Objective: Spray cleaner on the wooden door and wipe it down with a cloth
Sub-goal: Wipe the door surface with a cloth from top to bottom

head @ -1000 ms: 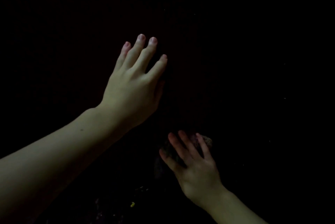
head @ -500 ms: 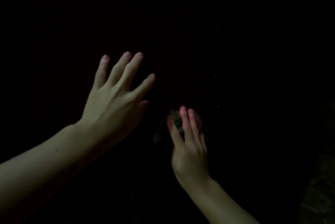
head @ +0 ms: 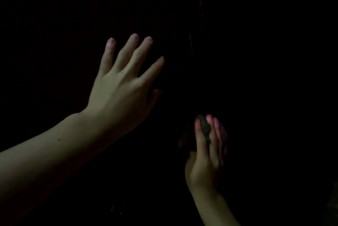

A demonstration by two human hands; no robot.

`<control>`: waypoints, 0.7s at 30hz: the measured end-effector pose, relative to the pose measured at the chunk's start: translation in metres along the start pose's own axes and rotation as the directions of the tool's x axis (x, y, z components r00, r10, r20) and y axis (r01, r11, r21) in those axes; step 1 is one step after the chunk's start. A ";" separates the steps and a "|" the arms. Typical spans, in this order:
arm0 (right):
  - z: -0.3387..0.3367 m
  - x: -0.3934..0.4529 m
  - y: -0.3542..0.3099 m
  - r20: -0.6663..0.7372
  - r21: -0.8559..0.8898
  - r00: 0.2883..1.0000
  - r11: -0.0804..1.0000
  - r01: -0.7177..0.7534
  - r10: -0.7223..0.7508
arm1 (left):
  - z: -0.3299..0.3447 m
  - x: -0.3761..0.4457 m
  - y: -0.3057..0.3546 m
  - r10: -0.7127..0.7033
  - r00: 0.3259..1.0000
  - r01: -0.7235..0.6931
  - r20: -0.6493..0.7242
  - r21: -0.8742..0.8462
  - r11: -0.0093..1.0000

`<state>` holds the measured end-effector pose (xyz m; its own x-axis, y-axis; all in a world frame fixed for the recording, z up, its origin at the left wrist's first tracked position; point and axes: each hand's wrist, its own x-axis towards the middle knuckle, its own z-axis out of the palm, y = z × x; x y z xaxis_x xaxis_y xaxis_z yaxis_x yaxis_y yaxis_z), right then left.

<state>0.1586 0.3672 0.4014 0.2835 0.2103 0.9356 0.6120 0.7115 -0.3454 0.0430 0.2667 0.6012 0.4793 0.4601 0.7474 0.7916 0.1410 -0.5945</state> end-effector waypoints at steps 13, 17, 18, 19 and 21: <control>-0.001 0.052 -0.030 0.100 0.132 0.995 0.991 0.013 -0.026 | 0.007 -0.030 0.018 0.066 0.996 -0.067 0.057 0.011 0.998; -0.004 -0.049 -0.020 0.070 0.053 0.979 0.979 -0.197 0.193 | 0.006 -0.038 0.013 0.092 0.994 -0.093 0.059 0.014 0.996; -0.005 -0.068 -0.019 0.088 0.039 0.966 0.968 -0.248 0.244 | 0.006 -0.039 0.013 0.096 0.993 -0.097 0.064 0.013 0.995; -0.005 -0.078 -0.018 0.104 0.038 0.955 0.958 -0.284 0.279 | 0.006 -0.041 0.013 0.096 0.993 -0.097 0.071 0.014 0.995; -0.001 -0.075 -0.021 0.089 0.041 0.935 0.936 -0.349 0.344 | 0.006 -0.044 0.013 0.096 0.992 -0.098 0.076 0.017 0.995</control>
<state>0.1258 0.3356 0.3387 0.4098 0.5014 0.7620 0.4437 0.6203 -0.6468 0.0295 0.2538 0.5591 0.5230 0.5366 0.6622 0.7346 0.1101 -0.6695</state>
